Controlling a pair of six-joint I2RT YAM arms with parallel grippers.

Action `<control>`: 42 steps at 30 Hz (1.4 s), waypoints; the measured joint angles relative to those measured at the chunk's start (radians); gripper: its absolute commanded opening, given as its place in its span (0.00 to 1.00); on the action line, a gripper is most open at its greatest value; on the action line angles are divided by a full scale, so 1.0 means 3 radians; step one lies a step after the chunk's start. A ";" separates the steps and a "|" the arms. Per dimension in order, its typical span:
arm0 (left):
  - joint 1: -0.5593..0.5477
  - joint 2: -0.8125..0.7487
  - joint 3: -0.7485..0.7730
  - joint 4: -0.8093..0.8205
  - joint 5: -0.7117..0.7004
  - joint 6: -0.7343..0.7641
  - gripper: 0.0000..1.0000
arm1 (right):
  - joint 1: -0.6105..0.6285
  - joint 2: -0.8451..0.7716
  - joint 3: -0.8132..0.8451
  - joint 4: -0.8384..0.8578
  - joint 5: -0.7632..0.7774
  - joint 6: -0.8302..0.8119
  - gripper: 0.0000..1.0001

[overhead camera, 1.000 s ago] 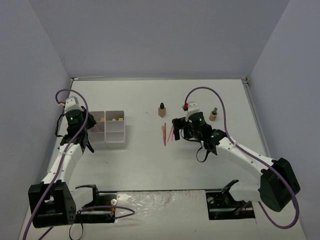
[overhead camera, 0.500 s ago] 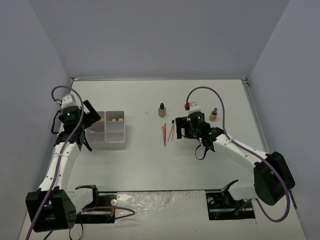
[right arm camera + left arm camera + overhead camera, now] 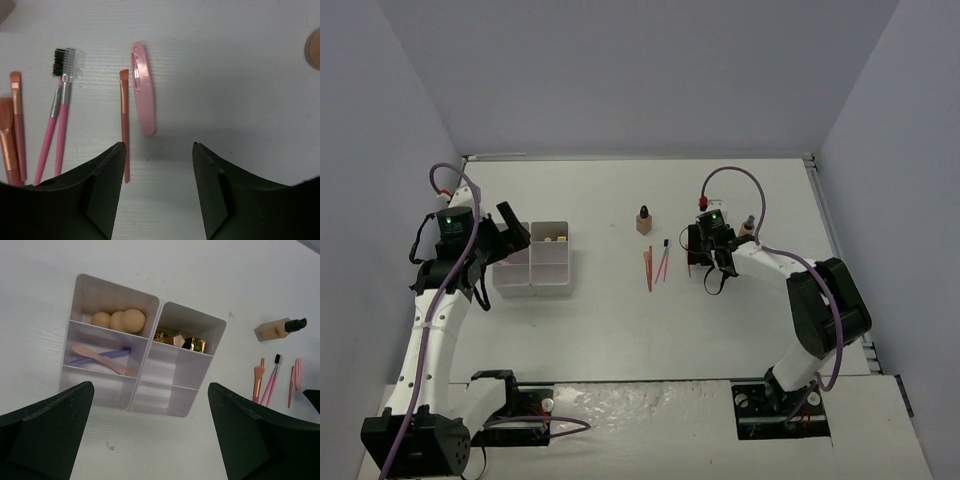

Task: Organize the makeup

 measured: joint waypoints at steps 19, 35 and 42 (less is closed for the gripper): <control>-0.0148 -0.0013 0.0004 -0.0136 0.0179 0.0003 0.97 | -0.0012 0.0535 0.0253 0.0081 0.0089 0.0001 0.45; -0.0637 0.0003 0.0107 -0.0186 0.0209 -0.0061 0.97 | -0.0075 0.0583 0.0267 0.0242 0.0111 -0.0055 0.00; -0.1098 0.0136 0.0287 -0.0105 0.0240 -0.0363 0.97 | 0.0205 -0.0187 -0.0077 0.0057 0.0016 -0.0249 0.00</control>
